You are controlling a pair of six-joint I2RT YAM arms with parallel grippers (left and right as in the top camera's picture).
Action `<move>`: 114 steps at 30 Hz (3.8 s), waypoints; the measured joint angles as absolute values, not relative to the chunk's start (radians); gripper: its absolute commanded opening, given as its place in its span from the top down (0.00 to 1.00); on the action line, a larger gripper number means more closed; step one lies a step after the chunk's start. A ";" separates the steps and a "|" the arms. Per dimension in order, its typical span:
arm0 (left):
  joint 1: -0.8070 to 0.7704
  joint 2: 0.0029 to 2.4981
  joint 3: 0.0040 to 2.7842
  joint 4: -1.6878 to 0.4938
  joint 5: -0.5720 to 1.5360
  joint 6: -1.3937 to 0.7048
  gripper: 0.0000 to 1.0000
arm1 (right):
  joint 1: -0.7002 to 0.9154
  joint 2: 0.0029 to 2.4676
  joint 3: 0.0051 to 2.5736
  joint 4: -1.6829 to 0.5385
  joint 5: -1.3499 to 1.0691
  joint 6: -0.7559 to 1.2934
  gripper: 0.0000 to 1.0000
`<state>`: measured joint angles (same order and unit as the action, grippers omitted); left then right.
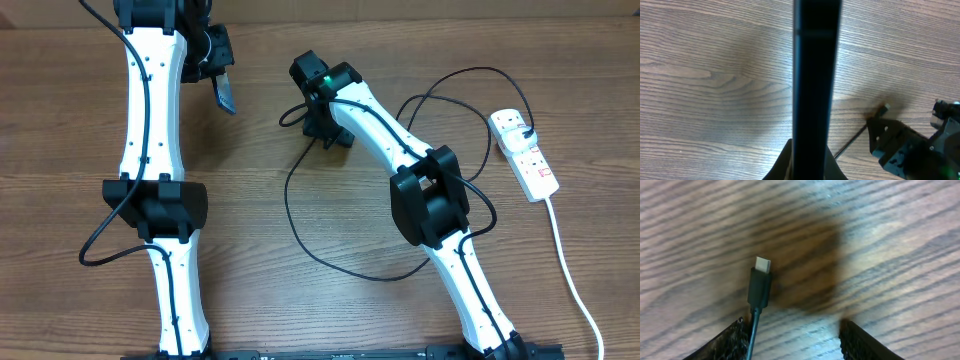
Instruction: Plug charger to phone and switch on socket
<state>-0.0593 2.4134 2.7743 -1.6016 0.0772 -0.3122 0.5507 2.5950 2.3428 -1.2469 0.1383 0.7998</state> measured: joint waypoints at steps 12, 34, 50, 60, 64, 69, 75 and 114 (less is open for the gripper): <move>-0.059 2.413 2.774 -1.602 0.077 -0.312 0.96 | 0.550 2.589 2.341 -1.591 0.131 0.812 0.50; -0.059 2.413 2.774 -1.601 0.077 -0.312 0.96 | 0.545 2.218 2.066 -1.692 0.121 0.787 0.44; -0.059 2.413 2.774 -1.579 0.090 -0.312 0.96 | 0.454 2.076 1.953 -1.372 0.065 0.925 0.44; -0.059 2.413 2.774 -1.579 0.093 -0.313 0.96 | 0.454 2.093 1.884 -1.282 0.068 1.012 0.47; -0.059 2.413 2.774 -1.579 0.093 -0.312 0.96 | 0.454 2.122 1.831 -1.238 0.066 1.029 0.50; -0.059 2.413 2.774 -1.579 0.093 -0.313 0.96 | 0.454 2.169 1.824 -1.221 0.062 1.040 0.51; -0.059 2.413 2.774 -1.579 0.093 -0.313 0.96 | 0.454 2.240 1.825 -1.209 0.038 1.044 0.53; -0.059 2.413 2.774 -1.579 0.093 -0.313 0.96 | 0.486 2.296 1.806 -1.176 -0.022 1.088 0.74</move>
